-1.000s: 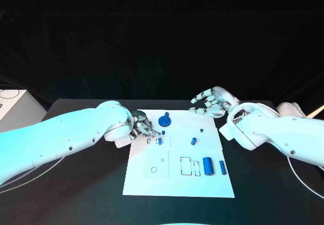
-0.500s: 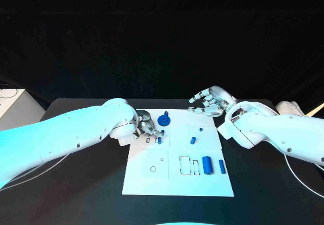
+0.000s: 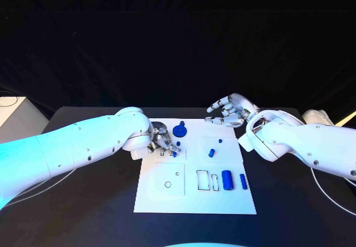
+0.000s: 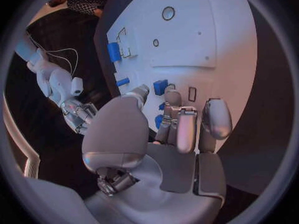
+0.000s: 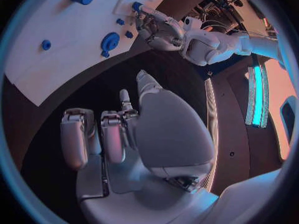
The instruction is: Assemble the parts on the task board
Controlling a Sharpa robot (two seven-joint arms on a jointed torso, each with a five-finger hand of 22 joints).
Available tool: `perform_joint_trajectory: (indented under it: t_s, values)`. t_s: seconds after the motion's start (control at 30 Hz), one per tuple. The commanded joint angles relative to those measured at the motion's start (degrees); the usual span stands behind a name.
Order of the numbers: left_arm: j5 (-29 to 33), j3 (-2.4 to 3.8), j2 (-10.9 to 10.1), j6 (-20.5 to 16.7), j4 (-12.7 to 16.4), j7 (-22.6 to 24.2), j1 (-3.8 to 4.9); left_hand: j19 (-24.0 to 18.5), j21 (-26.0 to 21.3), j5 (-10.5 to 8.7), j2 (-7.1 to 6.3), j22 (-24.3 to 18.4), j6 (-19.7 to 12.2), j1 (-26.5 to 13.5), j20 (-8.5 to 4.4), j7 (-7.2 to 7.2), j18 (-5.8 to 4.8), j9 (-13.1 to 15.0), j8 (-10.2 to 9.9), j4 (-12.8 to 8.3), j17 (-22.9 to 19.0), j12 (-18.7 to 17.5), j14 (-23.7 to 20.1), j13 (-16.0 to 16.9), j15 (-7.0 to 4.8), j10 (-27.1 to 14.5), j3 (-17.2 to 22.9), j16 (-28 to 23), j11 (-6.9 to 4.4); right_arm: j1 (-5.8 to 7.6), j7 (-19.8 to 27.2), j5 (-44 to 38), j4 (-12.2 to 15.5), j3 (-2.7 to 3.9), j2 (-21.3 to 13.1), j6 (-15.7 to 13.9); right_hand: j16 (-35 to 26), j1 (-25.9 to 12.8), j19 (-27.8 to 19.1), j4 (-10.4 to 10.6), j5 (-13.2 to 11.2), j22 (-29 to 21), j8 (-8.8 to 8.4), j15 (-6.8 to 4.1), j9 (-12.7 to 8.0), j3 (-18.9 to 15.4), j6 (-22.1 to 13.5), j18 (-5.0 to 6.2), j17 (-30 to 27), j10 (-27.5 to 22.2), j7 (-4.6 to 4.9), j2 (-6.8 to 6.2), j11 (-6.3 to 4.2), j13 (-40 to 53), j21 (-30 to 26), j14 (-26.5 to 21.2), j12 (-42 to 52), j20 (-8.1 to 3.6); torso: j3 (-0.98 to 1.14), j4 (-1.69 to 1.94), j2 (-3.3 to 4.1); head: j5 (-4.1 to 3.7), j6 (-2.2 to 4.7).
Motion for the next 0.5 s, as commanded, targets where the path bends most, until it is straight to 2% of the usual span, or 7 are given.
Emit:
perform_joint_trajectory:
  t_s: [0.03,0.27,0.5]
  values:
    - [0.0,0.00,0.3,2.0,-0.1,-0.2,0.11,0.6,0.3,0.30,0.39,0.1,0.0,0.0,0.00,-0.50,-0.87,0.1,0.2,-0.1,0.8,0.4,0.1,0.1,0.15,-0.1,-0.1,-0.2,-0.28,0.00,0.1,-0.2,0.0,0.02,0.1,1.0,-0.3,0.5,2.8,0.0,0.2,10.6,0.16,0.32,-0.1,0.2,-0.3,0.32,13.4,0.7,0.24,0.06,0.43,9.7,-0.4,5.5,-0.2,0.28,0.01,0.05,-0.01,-0.07,-0.13]
    - [0.1,-0.01,0.5,1.7,-0.5,-0.1,0.10,0.5,0.4,0.35,0.86,0.1,-0.1,0.5,-0.05,-0.60,-0.87,0.5,0.6,-0.1,0.8,0.4,0.1,0.1,0.07,-0.2,0.2,-0.2,-0.38,-0.03,0.0,-0.2,-0.2,0.01,0.3,1.3,-0.3,0.5,2.8,0.0,0.3,10.6,0.17,0.32,-0.1,0.3,-0.3,0.33,13.4,0.7,0.24,0.10,0.43,9.7,-0.4,5.5,-0.2,0.28,0.02,0.06,-0.02,-0.07,-0.30]
    - [0.8,-0.02,0.7,1.6,-0.5,0.3,0.09,0.5,0.6,0.44,3.33,0.3,-0.5,2.9,-0.35,-1.11,-0.88,2.4,1.8,-0.3,1.0,0.8,0.2,0.5,-0.33,0.0,2.6,-0.3,-0.84,-0.09,-0.1,-0.2,-0.3,0.01,0.4,1.6,-0.3,0.5,2.8,0.0,0.3,10.5,0.19,0.32,-0.1,0.3,-0.2,0.36,13.3,0.7,0.24,0.17,0.43,9.7,-0.5,5.5,-0.2,0.28,0.00,0.06,0.02,-0.02,-0.39]
